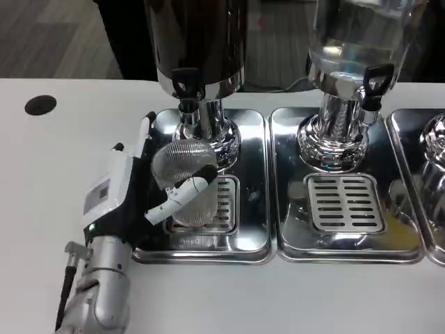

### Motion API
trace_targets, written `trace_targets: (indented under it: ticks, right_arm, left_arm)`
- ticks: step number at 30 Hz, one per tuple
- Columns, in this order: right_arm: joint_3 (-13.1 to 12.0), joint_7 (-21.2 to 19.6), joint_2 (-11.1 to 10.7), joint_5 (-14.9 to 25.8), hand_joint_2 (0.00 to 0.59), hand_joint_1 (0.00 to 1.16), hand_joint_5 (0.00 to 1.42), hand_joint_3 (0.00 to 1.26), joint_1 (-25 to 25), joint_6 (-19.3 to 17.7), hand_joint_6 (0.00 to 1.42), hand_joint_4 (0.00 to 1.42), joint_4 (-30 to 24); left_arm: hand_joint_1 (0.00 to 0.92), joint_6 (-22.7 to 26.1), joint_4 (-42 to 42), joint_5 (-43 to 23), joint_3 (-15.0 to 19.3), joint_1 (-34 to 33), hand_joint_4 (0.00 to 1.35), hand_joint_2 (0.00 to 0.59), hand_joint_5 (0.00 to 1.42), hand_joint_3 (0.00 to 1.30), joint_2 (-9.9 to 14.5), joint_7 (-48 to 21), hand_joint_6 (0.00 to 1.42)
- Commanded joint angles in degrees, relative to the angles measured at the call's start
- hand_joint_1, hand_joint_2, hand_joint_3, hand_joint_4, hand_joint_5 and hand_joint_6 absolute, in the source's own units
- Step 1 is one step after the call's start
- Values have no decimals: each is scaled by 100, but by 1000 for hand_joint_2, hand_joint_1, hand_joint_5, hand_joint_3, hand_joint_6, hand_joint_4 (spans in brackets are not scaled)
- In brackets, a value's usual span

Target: Grasp the cup under the faucet to collect the drink, then remove the cup.

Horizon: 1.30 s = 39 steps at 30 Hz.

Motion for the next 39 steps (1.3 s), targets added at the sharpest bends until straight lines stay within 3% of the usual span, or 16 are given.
trace_targets:
  ticks: [1, 11, 18, 33, 37, 39]
  right_arm:
    - [-43, 36, 32, 64, 586, 609, 166, 334, 14, -124, 26, 230, -4]
    - [-34, 45, 53, 63, 586, 614, 173, 338, 15, -167, 26, 233, -8]
    - [-42, 62, 63, 59, 586, 611, 181, 341, 9, -168, 26, 238, -19]
    - [-35, 73, 85, 63, 586, 605, 187, 343, 3, -180, 41, 239, 14]
    - [-31, 74, 88, 55, 586, 605, 191, 343, -3, -177, 43, 239, 20]
    - [-32, 73, 90, 56, 586, 604, 192, 343, -5, -179, 43, 239, 22]
  left_arm:
    - [145, 13, -135, 76, -21, 96, 0, 21, 35, 0, 54, 7, 0]
    - [348, 176, -305, 245, -85, 157, 0, 64, 4, 0, 172, -95, 0]
    - [408, 173, -311, 302, -83, 173, 0, 76, 3, 0, 158, -76, 0]
    - [440, 103, -355, 269, -34, 269, 0, 92, 2, 0, 187, -45, 0]
    - [321, 63, -370, 228, -28, 296, 0, 33, 0, 0, 196, -78, 0]
    - [310, 24, -426, 196, -11, 327, 0, 31, 0, 0, 215, -100, 0]
